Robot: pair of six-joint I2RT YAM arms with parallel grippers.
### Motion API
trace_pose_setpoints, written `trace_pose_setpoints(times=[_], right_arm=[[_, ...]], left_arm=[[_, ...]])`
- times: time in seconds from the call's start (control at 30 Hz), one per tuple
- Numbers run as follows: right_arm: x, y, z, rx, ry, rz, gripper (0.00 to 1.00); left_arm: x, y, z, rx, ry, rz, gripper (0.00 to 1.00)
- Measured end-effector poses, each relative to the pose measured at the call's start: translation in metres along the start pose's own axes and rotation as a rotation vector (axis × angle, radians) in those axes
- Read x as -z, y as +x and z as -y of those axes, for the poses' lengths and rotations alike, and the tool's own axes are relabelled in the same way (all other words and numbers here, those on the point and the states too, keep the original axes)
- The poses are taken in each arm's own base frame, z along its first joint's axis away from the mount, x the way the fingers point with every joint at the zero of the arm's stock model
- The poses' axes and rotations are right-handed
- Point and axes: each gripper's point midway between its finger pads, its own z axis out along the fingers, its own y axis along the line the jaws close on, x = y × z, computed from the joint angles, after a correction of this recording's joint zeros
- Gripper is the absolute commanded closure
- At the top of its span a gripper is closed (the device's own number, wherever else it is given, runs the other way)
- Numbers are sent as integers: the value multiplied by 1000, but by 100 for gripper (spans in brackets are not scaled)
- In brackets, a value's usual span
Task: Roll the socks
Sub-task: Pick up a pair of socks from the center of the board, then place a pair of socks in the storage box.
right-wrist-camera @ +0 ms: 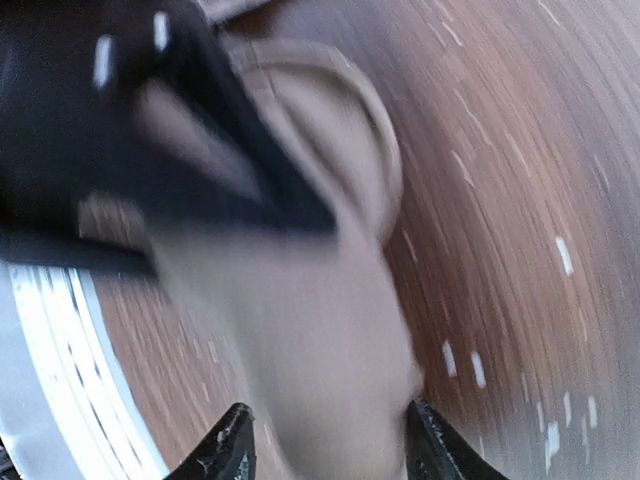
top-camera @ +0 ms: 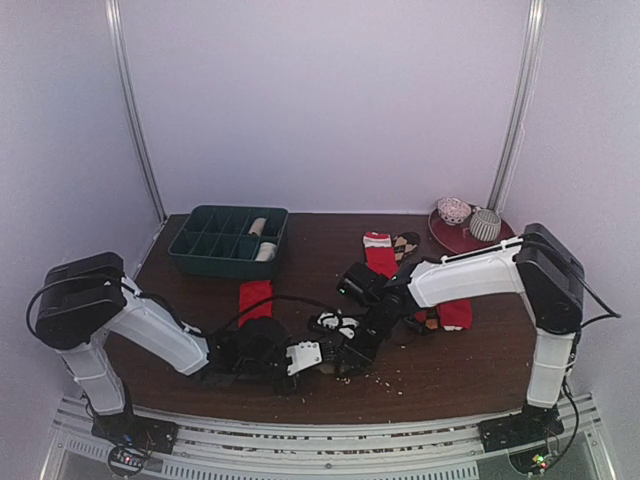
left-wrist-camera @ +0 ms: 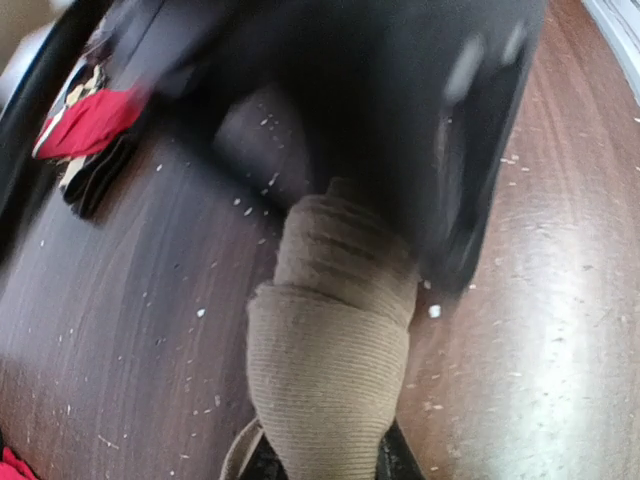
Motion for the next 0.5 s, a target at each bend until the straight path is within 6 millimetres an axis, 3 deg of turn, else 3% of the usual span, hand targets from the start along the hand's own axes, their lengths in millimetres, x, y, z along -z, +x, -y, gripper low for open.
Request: trace_pose_setpoints(times=[0.13,0.33,0.4,0.5], right_arm=[[40,14,3,-42,52,27,47],[122,0,3,-58,154,257,47],[141,0,4,-81,176,331,46],[158,4,9,-119,200,409,46]], left_arm=[[3,5,-14,63,-14,-11,100],[14,14,-49,212,-51,-66,100],[17,3,-65,254,-71,-59,100],[24,-30,-98,309,-116,-4,100]])
